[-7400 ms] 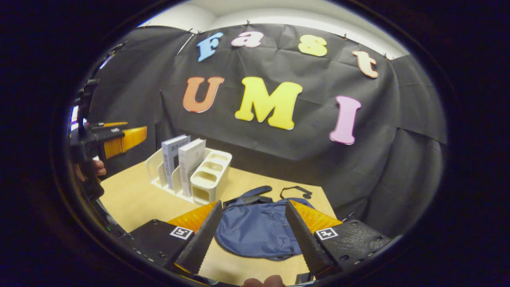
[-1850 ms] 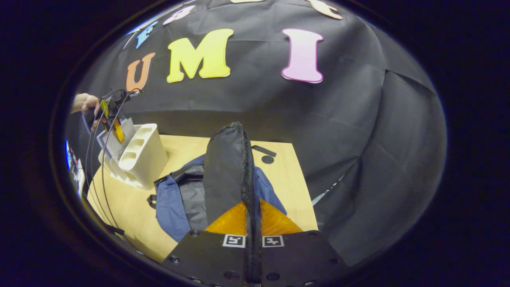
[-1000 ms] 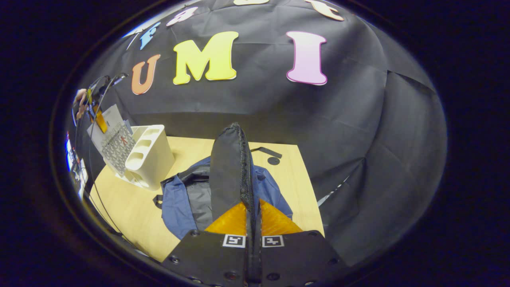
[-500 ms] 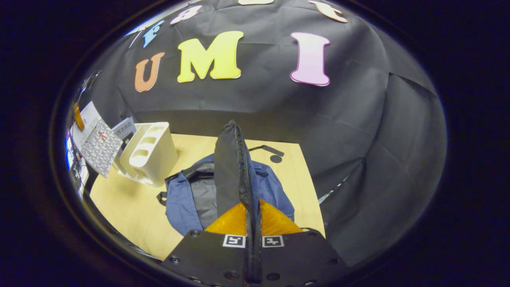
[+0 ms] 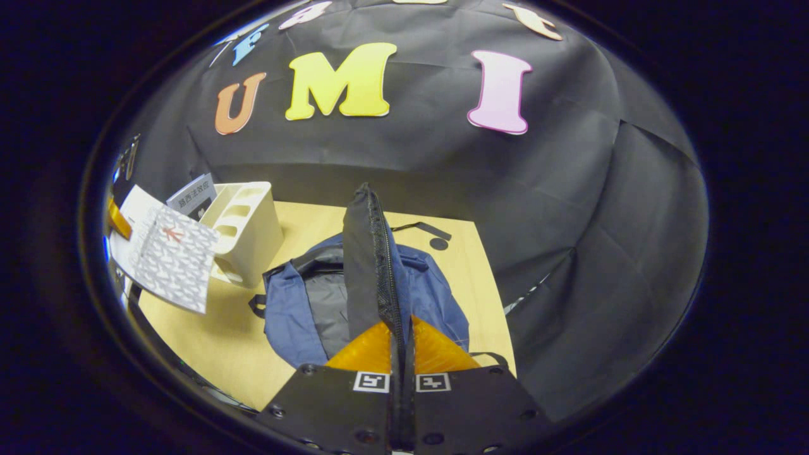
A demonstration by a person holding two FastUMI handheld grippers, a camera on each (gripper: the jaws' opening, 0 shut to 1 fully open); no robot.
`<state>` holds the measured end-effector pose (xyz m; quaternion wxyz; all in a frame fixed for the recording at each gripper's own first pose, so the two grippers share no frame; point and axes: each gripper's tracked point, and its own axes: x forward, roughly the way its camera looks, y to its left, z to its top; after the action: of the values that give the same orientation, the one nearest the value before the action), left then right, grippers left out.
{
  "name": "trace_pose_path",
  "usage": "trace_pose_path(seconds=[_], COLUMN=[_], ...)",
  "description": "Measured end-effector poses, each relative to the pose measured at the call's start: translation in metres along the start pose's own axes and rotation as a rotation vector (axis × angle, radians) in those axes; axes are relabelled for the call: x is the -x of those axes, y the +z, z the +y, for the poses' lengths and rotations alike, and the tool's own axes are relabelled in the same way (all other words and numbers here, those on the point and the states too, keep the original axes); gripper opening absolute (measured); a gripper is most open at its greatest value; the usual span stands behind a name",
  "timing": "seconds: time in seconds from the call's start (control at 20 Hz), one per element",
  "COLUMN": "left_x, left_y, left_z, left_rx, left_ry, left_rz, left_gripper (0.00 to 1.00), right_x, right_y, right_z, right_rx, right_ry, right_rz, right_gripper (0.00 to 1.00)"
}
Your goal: Open the schoolbag, grab two books from the bookshelf and put them into the schoolbag.
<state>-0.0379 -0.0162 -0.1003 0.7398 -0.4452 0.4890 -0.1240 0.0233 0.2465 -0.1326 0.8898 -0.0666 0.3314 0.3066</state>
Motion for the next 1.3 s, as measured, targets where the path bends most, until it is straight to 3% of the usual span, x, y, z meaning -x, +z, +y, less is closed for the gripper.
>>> trace_pose_path(seconds=[0.2, 0.45, 0.6, 0.7, 0.75, 1.3], left_x=[-0.062, -0.132, -0.172, -0.198, -0.212, -0.309], left_y=[-0.027, -0.045, -0.047, -0.048, -0.049, -0.073], left_z=[-0.022, -0.026, -0.035, -0.039, -0.037, -0.049], left_rx=[0.058, -0.033, -0.068, -0.052, -0.039, 0.041], left_ry=[-0.097, -0.095, -0.136, -0.165, -0.163, -0.24], left_rz=[0.021, 0.013, 0.005, 0.016, 0.022, 0.105], left_gripper=[0.42, 0.42, 0.42, 0.48, 0.42, 0.42], right_x=[0.002, 0.005, 0.006, 0.005, 0.005, 0.004], right_y=[0.001, 0.008, 0.011, 0.013, 0.013, 0.034], right_z=[0.002, 0.0, -0.002, -0.003, -0.004, -0.009], right_rx=[-0.002, -0.013, -0.014, -0.024, -0.027, 0.007], right_ry=[-0.005, 0.0, 0.002, 0.001, 0.0, -0.017], right_rz=[0.006, 0.004, 0.004, 0.007, 0.011, -0.004], right_gripper=[0.01, 0.01, 0.0, 0.0, 0.01, 0.01])
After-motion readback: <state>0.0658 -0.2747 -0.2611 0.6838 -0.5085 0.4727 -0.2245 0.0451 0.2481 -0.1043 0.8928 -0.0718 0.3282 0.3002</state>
